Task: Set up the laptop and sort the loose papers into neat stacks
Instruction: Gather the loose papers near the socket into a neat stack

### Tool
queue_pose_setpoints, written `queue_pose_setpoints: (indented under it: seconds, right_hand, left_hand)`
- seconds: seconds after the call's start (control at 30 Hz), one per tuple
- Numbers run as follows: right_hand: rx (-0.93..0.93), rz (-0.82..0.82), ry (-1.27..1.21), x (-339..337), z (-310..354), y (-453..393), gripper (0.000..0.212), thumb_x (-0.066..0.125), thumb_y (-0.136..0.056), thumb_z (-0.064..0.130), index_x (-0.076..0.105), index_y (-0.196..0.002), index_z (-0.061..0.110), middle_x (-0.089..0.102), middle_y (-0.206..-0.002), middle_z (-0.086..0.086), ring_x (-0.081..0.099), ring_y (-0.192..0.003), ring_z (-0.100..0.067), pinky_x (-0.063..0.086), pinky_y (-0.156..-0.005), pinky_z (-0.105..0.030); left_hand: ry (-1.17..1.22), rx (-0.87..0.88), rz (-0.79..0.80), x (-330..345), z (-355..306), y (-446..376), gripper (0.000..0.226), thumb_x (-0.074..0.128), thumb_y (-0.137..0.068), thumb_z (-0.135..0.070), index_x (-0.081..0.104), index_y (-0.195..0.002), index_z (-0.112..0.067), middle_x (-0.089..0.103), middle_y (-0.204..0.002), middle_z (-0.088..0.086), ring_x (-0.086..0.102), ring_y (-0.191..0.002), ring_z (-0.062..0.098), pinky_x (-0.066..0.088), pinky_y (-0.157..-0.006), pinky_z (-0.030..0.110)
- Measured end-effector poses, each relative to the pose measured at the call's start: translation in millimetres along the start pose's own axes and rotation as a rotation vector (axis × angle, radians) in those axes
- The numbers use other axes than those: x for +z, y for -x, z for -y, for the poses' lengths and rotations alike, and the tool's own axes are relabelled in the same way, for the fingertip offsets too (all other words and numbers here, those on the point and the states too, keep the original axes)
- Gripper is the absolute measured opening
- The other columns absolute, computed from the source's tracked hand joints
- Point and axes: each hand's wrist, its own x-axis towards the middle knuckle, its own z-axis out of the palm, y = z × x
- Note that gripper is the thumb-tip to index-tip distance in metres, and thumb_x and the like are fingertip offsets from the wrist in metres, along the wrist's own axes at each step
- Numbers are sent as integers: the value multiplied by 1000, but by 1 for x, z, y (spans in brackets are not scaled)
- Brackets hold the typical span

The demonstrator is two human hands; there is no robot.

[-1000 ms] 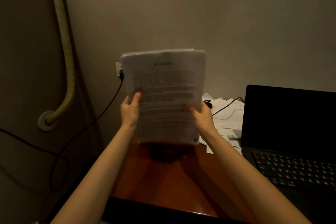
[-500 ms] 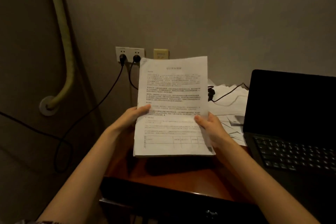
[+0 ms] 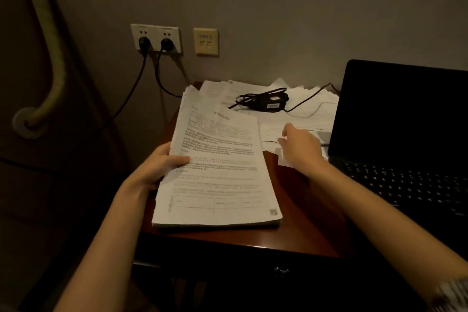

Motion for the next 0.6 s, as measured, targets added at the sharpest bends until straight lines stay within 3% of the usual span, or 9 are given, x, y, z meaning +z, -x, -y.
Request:
queue_pose_setpoints:
  seconds: [0.07,0.17,0.27,0.43,0.6]
  right_hand:
    - [-147,15,142,6,-10,-21,40,51,-92,14,41,-132,15,54,-121,-11,52,-109,-27,47,-85,-38]
    - [-253,113,159,11,-13,-40,53,53,-90,23,34,-140,19,49,-128,-8,48,-114,-26,43,-89,-37]
    - [-351,39,209,22,-12,-49,44,49,-91,30,41,-132,19,57,-116,-6,54,-100,-21,47,-80,-35]
    - [-292,-63,88,30,-7,-56,39,41,-95,46,52,-119,17,61,-106,-6,57,-93,-22,44,-74,-34]
    - [-329,-44,277,29,0,-68,29,47,-95,28,49,-119,11,60,-109,-11,57,-97,-29,39,-70,-34]
  left_hand:
    - [48,25,-44,-1,1,0,36,50,-88,8,57,-113,-16,71,-106,10,70,-94,29,60,-69,38]
    - [43,58,-56,-1,1,1,37,49,-89,10,58,-112,-17,69,-110,11,68,-98,31,59,-75,41]
    - [82,77,-75,-3,0,3,36,49,-88,10,58,-112,-16,68,-112,12,69,-97,31,59,-75,41]
    - [191,8,-30,-6,-1,5,35,49,-88,9,58,-113,-12,68,-114,15,67,-99,36,59,-73,43]
    - [280,6,60,-7,-4,9,45,63,-75,1,57,-119,-10,66,-117,18,68,-96,36,60,-64,40]
